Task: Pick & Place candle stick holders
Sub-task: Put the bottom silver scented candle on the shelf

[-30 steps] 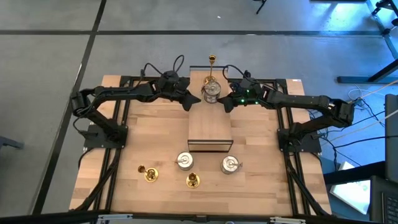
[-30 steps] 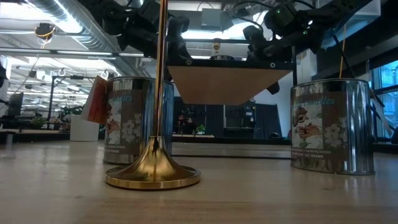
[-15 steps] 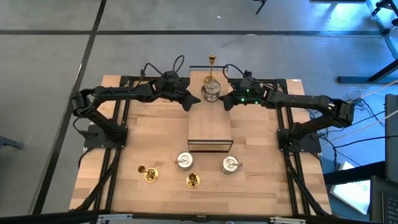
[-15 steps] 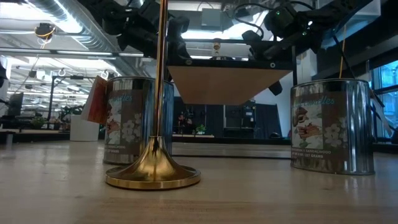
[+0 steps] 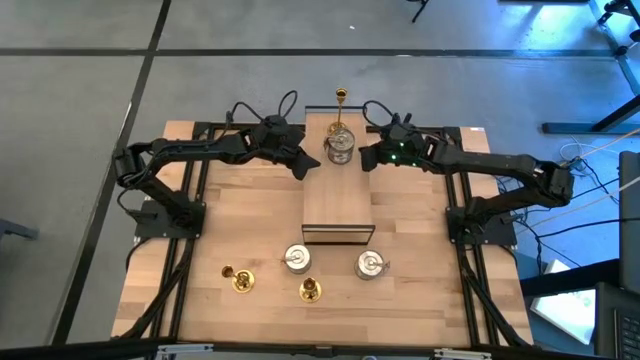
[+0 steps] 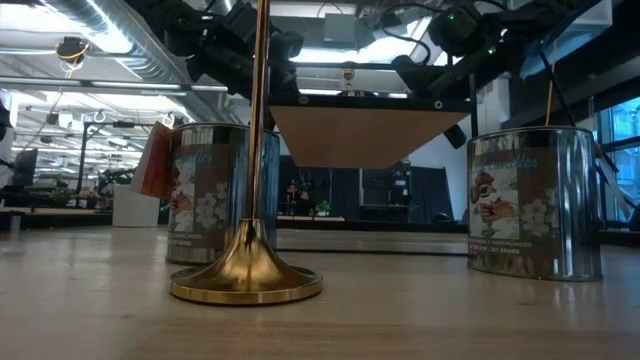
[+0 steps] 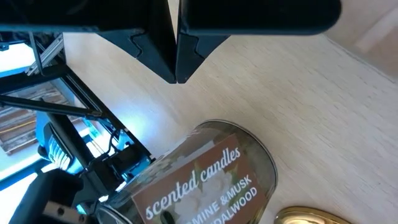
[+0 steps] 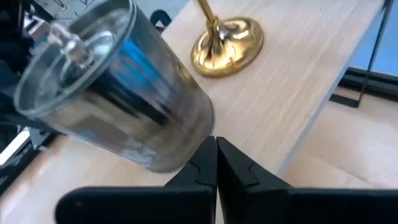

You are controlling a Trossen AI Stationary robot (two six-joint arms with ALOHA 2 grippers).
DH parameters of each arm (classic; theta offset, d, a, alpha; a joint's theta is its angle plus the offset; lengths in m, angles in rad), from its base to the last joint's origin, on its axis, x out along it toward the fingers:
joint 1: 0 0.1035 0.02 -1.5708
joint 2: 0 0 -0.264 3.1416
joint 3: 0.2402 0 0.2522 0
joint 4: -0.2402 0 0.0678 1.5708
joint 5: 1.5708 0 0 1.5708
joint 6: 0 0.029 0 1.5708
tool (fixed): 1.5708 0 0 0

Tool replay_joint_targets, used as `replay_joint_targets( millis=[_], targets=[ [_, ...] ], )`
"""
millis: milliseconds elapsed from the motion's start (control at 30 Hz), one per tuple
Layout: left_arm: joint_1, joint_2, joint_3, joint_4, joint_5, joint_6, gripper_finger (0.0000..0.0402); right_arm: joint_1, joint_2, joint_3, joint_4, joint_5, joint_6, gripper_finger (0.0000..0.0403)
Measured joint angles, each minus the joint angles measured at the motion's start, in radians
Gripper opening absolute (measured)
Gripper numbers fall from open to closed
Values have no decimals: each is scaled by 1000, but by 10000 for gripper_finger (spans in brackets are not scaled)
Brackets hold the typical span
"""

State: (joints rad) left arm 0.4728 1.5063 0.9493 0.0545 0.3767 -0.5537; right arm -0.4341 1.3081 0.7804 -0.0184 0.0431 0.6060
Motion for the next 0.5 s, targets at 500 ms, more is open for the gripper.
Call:
replay_joint_targets(
  millis=[500],
  targets=[
    [0, 0, 0, 1, 0, 7, 1, -2, 0, 26, 23, -54, -8, 0]
  ],
)
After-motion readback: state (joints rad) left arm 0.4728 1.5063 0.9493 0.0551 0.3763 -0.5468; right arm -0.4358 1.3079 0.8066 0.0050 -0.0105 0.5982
